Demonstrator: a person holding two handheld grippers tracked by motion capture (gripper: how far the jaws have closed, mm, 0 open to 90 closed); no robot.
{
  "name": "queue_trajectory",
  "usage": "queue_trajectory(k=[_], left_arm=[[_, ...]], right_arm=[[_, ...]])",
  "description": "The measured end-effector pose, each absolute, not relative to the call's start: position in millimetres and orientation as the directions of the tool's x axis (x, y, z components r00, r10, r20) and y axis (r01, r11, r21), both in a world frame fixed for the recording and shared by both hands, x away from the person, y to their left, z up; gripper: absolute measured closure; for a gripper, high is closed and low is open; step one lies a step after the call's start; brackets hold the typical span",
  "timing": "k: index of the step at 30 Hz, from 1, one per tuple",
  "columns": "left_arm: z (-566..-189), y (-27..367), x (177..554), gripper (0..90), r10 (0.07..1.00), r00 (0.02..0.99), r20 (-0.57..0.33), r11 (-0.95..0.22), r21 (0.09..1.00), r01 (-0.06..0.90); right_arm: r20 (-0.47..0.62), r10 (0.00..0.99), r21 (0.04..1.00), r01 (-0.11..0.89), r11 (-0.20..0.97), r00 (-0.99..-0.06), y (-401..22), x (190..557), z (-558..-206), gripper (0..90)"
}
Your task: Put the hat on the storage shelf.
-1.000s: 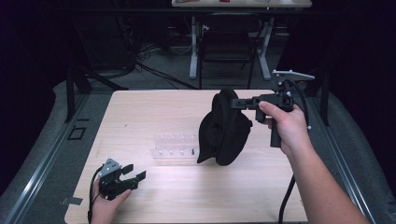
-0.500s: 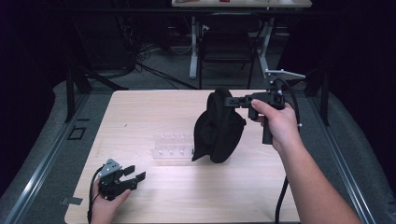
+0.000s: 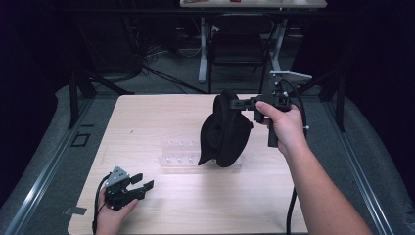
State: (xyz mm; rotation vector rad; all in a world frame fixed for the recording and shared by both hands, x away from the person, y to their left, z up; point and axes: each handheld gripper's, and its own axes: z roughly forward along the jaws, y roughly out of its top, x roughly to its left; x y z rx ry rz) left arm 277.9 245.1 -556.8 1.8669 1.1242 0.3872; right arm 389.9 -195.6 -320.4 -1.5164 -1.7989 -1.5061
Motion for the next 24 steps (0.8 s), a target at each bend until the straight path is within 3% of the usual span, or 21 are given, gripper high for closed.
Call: queue_trajectory(k=[11, 24], left_arm=[[-555.7, 241.3, 278.9, 45.9, 0.824, 0.539, -0.172, -0.187, 0.816, 0.547], [-527.3, 216.4, 278.3, 49.1, 0.784, 0.605, -0.139, -0.214, 0.855, 0.473]], right_arm=[[0.786, 0.496, 0.488, 0.863, -0.132, -0.369, -188.8, 399.7, -322.0, 88.5], [0.793, 0.480, 0.485, 0.865, -0.126, -0.375, -171.7, 404.3, -325.3, 88.4]])
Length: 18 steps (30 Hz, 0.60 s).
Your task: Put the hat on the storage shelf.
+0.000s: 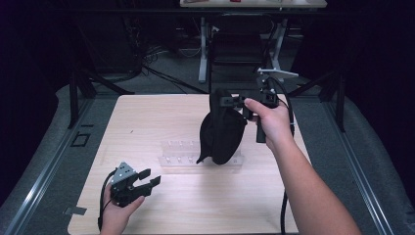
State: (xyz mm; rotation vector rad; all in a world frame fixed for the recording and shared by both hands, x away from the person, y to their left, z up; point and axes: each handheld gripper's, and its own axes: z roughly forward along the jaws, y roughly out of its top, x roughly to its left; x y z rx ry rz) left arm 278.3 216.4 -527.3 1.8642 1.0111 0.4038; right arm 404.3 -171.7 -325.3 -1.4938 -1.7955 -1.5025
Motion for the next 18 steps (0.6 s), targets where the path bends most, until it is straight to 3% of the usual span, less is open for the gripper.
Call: queue_trajectory(k=[18], left_arm=[[-487.4, 155.4, 296.4, 52.8, 0.699, 0.706, -0.116, -0.255, 0.881, 0.397]], right_arm=[[0.816, 0.446, 0.471, 0.870, -0.147, -0.367, -161.2, 402.8, -331.3, 88.3]])
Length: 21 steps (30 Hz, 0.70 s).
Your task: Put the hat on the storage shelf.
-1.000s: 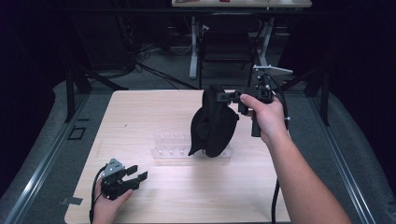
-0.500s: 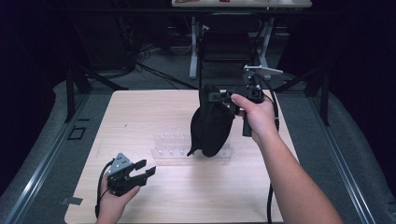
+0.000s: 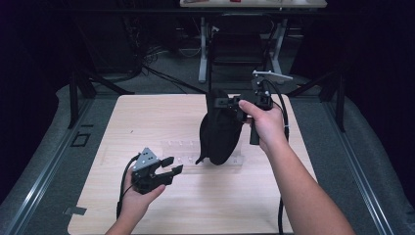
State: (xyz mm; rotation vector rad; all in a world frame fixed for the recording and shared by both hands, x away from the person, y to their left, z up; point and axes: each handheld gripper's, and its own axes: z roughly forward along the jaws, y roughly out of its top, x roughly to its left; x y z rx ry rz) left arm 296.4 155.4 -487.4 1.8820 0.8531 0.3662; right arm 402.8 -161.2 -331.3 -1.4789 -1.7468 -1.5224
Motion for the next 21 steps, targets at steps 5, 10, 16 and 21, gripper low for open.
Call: queue_trajectory(k=[5, 10, 16, 21], left_arm=[[-482.9, 137.5, 297.8, 52.8, 0.675, 0.731, -0.098, -0.279, 0.883, 0.377], [-478.1, 124.0, 299.0, 57.0, 0.660, 0.747, -0.080, -0.300, 0.884, 0.360], [-473.5, 109.7, 300.2, 61.8, 0.643, 0.764, -0.057, -0.322, 0.885, 0.337], [-471.1, 98.3, 300.2, 67.1, 0.634, 0.773, -0.019, -0.356, 0.880, 0.314]], right_arm=[[0.822, 0.439, 0.468, 0.871, -0.153, -0.364, -161.9, 402.4, -333.0, 88.2], [0.819, 0.443, 0.470, 0.870, -0.150, -0.366, -163.0, 402.1, -333.1, 88.2], [0.827, 0.428, 0.467, 0.870, -0.162, -0.364, -163.9, 402.4, -336.0, 88.2], [0.831, 0.423, 0.464, 0.869, -0.170, -0.361, -164.8, 402.2, -337.0, 88.2]])
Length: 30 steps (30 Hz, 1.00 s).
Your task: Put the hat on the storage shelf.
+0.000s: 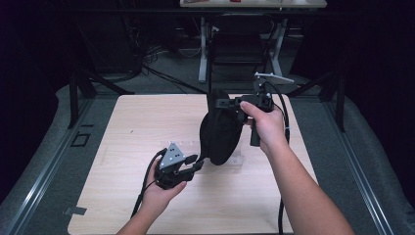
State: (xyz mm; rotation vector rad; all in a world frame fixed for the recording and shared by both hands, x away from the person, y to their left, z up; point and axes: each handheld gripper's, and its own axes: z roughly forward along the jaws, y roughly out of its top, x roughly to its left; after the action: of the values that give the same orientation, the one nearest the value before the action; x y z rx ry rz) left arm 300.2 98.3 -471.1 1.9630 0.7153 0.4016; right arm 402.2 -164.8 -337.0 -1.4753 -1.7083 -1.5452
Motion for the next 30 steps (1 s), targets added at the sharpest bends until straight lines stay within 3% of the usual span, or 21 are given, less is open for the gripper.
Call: queue_trajectory(k=[8, 25, 30], left_arm=[[-470.7, 89.0, 302.4, 75.0, 0.655, 0.754, 0.045, -0.397, 0.870, 0.293], [-472.6, 85.4, 303.1, 80.3, 0.654, 0.748, 0.112, -0.455, 0.849, 0.270], [-473.1, 86.4, 301.9, 81.2, 0.652, 0.747, 0.127, -0.464, 0.847, 0.261]], right_arm=[[0.830, 0.424, 0.465, 0.869, -0.171, -0.361, -164.1, 401.7, -337.0, 88.0], [0.826, 0.423, 0.474, 0.864, -0.167, -0.372, -160.0, 399.1, -335.3, 86.6], [0.826, 0.411, 0.486, 0.858, -0.169, -0.386, -160.4, 395.7, -332.8, 82.7]])
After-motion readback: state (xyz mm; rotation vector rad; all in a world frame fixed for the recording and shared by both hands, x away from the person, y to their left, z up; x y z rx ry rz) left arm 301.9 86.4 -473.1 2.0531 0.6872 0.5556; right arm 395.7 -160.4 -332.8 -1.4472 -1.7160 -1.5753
